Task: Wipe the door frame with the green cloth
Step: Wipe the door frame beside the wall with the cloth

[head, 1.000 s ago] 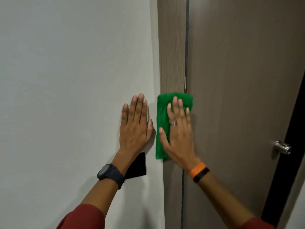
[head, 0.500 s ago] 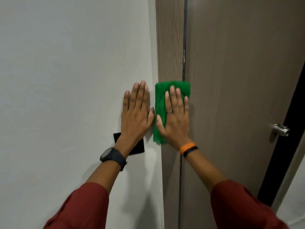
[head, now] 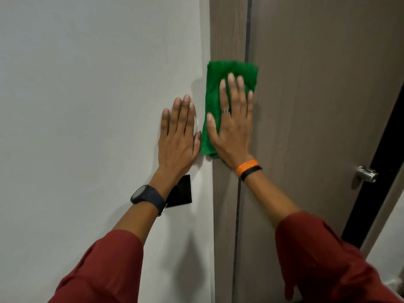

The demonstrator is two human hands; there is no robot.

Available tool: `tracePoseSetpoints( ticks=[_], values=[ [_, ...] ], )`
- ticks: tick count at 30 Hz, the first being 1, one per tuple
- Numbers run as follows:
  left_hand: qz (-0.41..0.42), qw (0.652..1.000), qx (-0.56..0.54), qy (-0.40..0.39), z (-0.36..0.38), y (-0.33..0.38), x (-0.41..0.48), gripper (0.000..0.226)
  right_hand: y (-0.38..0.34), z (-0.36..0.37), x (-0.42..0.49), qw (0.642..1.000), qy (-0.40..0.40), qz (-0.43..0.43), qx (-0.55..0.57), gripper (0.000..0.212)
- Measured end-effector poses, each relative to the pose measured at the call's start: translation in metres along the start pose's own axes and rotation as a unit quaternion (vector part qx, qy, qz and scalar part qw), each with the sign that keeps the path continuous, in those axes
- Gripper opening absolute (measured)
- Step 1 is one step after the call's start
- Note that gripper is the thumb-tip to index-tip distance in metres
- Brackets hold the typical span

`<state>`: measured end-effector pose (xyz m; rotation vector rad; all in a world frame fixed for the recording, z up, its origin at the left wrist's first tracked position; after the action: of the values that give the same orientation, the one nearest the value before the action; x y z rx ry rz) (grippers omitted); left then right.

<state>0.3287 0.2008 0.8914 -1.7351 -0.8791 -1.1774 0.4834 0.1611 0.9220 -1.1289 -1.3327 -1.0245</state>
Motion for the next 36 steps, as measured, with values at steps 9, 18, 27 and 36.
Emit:
tracePoseSetpoints(
  ticks=[9,18,27,36],
  values=[
    [-0.031,0.999,0.014,-0.034,0.007,0.01,-0.064,0.073,0.005,0.012,-0.215,0.995,-0.09,0.005,-0.041,0.087],
    [-0.022,0.999,-0.009,-0.025,-0.009,-0.012,-0.013,0.074,0.002,0.009,-0.072,0.998,-0.038,0.002,-0.043,0.079],
    [-0.01,0.999,-0.026,-0.017,-0.032,-0.042,0.106,0.07,-0.007,-0.019,0.156,0.999,-0.001,-0.022,-0.037,0.072],
    [-0.016,0.998,-0.036,-0.044,-0.043,-0.052,0.089,0.073,-0.02,-0.027,0.152,0.999,0.007,0.011,0.033,0.065]
  ],
)
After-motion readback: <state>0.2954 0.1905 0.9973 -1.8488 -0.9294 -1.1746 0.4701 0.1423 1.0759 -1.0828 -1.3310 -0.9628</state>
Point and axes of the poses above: each hand's wrist, its own x-axis towards the middle knuckle, its own z-axis out of the palm, y = z × x, the point moved 1 cm from there along x, towards the middle knuckle, and after that the axes turned 2 degrees about y, right-handed, at the moved point
